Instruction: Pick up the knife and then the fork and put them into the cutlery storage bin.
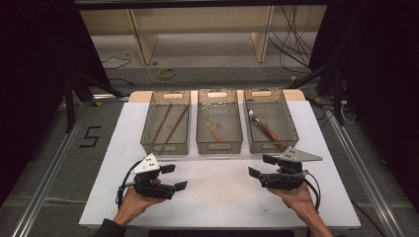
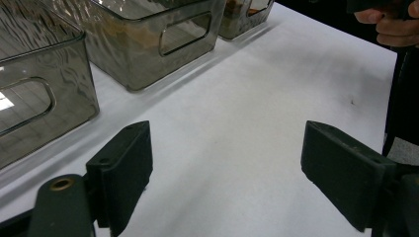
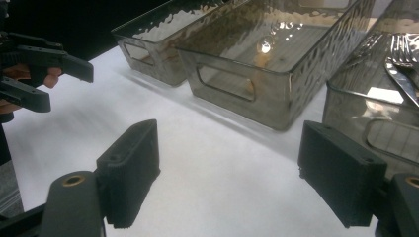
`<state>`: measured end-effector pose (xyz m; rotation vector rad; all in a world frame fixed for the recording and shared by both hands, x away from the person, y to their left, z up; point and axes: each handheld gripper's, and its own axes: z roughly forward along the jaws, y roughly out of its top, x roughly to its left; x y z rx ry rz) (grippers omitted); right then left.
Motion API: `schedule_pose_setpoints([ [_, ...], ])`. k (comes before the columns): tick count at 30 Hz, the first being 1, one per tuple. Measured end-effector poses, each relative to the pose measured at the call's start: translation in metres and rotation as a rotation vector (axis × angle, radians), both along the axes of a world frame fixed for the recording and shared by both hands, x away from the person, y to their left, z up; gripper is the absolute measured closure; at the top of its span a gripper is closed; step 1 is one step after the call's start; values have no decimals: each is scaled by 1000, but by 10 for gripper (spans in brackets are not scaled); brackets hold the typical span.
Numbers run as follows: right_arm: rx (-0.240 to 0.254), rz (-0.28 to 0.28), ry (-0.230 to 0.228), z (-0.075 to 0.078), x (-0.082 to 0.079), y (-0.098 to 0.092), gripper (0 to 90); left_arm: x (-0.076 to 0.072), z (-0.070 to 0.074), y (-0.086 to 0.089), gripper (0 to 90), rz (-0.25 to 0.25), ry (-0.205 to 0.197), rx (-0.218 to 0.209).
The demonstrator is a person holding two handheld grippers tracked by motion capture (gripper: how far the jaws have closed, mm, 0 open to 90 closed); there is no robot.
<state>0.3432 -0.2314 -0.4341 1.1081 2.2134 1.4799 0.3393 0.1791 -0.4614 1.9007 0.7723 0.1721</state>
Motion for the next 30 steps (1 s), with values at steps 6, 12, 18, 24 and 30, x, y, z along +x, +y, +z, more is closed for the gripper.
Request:
schedule_pose_setpoints([
  [6,13,-5,-4,-8,-10,-8,238,-2,0,1,192,-3,7,-11],
  [12,16,-16,11,-16,-17,-11,222,-3,-2,0,190,-10,15,-15],
  [18,16,-21,1,-16,-18,-11,219,-3,-2,0,189,-10,14,-16],
  [24,16,-25,-3,-16,-18,-12,218,-2,-2,0,189,-9,12,-14],
  [30,13,-28,-2,-16,-18,-12,215,-2,-2,0,189,-9,13,-13],
])
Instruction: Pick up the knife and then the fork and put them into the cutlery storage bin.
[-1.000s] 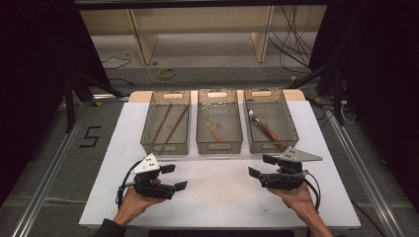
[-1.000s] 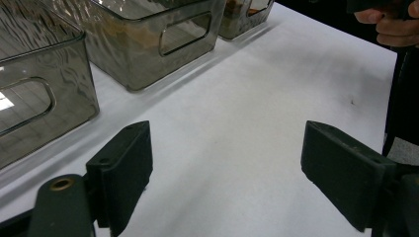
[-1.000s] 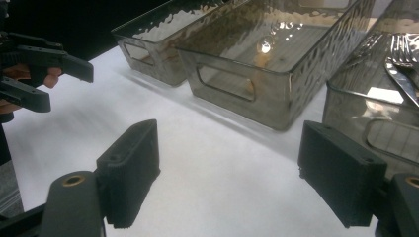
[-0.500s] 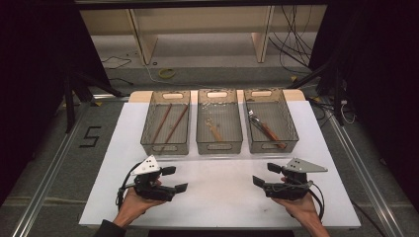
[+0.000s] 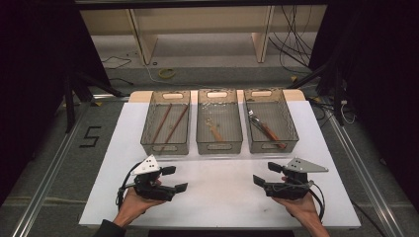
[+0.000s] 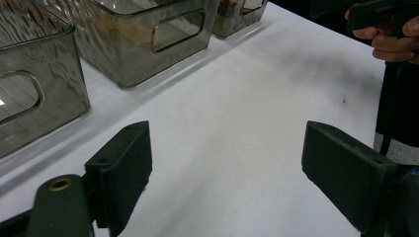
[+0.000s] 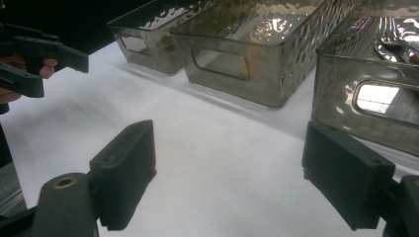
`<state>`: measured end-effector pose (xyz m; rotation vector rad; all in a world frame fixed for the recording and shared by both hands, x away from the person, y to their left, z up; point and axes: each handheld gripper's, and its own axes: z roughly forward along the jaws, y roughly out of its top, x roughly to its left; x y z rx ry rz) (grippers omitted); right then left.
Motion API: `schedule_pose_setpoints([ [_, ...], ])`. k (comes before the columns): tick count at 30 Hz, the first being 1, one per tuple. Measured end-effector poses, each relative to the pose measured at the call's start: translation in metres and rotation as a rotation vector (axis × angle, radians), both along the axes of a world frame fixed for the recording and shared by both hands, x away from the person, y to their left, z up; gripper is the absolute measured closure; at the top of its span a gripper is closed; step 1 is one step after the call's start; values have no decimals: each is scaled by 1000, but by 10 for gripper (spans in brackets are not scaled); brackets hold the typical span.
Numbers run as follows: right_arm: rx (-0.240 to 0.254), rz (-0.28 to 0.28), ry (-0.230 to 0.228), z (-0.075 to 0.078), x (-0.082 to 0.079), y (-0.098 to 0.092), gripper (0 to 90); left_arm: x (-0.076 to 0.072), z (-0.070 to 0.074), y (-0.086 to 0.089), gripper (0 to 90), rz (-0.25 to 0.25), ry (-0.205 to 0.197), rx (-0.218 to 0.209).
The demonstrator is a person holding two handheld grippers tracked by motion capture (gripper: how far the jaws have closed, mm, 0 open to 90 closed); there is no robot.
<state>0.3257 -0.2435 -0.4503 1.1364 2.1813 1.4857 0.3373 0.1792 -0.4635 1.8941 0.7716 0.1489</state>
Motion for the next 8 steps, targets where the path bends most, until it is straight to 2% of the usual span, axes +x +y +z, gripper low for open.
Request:
schedule_pose_setpoints([
  [8,-3,-7,6,-1,2,-2,211,1,-1,1,188,2,3,5],
])
